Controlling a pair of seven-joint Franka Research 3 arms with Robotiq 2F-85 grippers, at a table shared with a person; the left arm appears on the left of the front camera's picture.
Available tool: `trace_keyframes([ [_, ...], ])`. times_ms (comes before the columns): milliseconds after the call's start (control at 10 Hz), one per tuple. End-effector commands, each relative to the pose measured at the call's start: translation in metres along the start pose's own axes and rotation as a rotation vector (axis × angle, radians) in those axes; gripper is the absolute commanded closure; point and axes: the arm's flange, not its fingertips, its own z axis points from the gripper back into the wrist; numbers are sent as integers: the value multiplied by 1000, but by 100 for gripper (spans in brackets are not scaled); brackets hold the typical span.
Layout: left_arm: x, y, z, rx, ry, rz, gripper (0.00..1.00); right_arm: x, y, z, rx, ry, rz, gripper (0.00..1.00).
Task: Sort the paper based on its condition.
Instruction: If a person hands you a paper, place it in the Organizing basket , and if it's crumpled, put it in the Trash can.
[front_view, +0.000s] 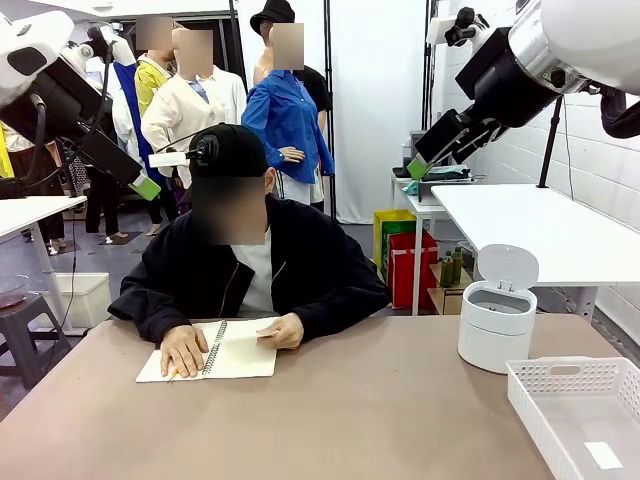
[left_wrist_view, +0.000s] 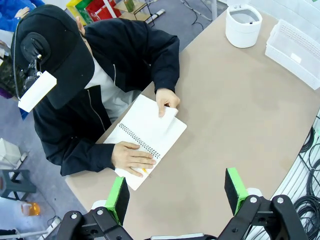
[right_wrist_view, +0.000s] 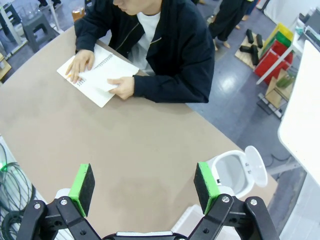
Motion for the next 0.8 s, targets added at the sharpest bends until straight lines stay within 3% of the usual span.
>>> trace_keyframes([
  [0, -1, 1, 0, -2, 4, 2, 0, 0, 0, 0, 0, -1, 0, 0],
  [700, -1, 1, 0, -2, 4, 2, 0, 0, 0, 0, 0, -1, 0, 0],
])
